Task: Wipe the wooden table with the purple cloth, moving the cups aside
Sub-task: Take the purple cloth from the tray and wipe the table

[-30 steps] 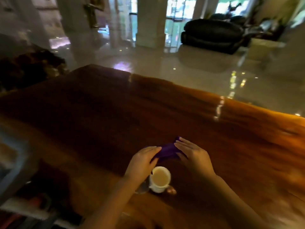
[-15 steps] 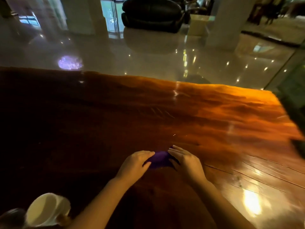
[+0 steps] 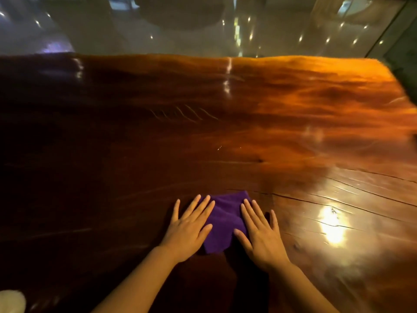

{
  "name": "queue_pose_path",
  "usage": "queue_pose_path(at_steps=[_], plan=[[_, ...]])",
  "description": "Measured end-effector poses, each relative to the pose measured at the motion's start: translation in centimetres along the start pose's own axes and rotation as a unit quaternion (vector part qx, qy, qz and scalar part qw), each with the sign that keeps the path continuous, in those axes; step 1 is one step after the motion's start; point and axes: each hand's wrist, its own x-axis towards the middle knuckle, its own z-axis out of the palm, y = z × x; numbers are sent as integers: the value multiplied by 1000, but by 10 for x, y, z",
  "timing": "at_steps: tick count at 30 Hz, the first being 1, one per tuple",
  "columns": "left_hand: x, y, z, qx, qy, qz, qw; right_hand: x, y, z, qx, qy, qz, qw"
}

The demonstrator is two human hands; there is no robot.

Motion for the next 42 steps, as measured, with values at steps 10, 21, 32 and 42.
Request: queue_pose_path(at_steps=[10, 21, 32, 42], plan=[[29, -51, -12, 2, 100, -121, 988, 33, -22, -3, -54, 34, -137, 989], [106, -159, -41, -3, 65, -373, 926, 71, -24, 15, -21, 92, 55, 994], [118, -169, -38, 14, 51, -435, 899, 258, 2, -22, -43, 172, 186, 966], [118, -171, -41, -7, 4, -442, 897, 428, 14, -66, -39, 144, 124, 981]])
